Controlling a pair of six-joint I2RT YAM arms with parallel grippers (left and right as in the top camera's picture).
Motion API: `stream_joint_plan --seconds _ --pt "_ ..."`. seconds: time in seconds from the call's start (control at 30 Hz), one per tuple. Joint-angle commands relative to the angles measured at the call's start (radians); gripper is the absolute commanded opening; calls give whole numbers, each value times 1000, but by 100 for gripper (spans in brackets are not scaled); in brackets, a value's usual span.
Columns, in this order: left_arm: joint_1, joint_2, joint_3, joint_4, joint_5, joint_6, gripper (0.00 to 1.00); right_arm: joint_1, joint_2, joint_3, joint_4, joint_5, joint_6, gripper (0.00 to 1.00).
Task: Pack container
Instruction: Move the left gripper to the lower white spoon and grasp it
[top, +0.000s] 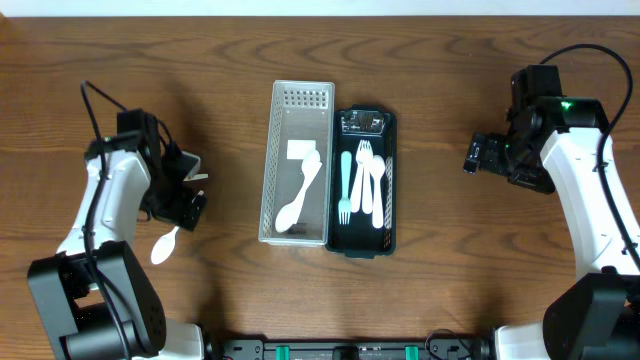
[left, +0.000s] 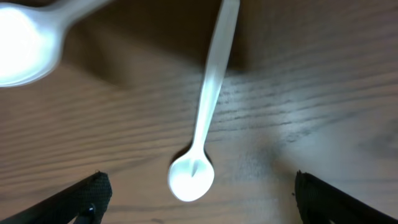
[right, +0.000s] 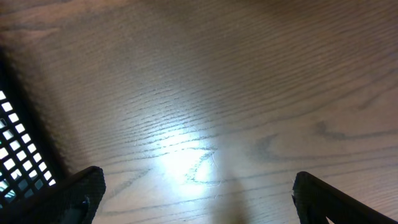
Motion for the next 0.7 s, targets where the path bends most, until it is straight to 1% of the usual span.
stream_joint_plan --seconds 0.0,0.2,0.4,0.67 --pt "18 5 -75 55 16 23 96 -2 -8 4 -1 0 -19 99" --pt "19 7 -135 131 15 24 96 -2 -8 4 0 0 -19 99" --pt "21 7 -206 257 15 23 95 -2 -8 4 -2 0 -19 99" --pt "21 7 -253 321 13 23 95 -2 -8 4 -2 0 -19 99"
